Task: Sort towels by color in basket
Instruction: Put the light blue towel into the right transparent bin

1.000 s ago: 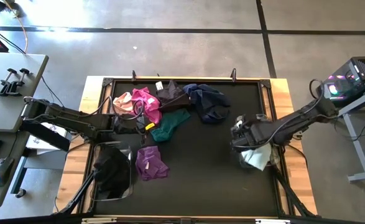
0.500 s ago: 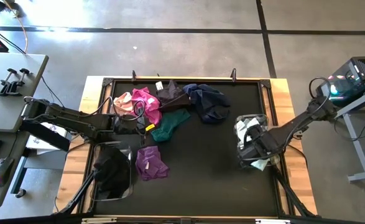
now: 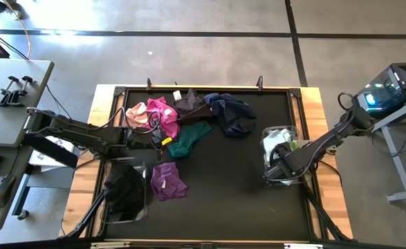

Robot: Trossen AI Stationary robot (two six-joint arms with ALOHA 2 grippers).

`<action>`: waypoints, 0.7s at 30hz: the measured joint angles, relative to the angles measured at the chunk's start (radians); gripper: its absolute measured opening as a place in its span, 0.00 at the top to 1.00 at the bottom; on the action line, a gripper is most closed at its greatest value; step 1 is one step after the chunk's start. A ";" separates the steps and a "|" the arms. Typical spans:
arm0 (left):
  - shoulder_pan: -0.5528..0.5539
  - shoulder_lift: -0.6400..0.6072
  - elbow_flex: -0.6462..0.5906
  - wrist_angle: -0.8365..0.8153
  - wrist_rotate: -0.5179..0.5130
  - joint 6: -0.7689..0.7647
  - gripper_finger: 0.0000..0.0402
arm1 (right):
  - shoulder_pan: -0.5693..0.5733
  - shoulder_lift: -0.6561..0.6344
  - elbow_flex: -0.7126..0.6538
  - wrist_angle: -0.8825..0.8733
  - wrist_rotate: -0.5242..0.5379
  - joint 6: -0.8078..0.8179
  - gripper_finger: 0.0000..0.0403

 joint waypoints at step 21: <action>0.000 0.000 0.000 -0.004 0.000 0.001 1.00 | -0.147 0.000 0.091 -0.159 0.249 0.001 0.63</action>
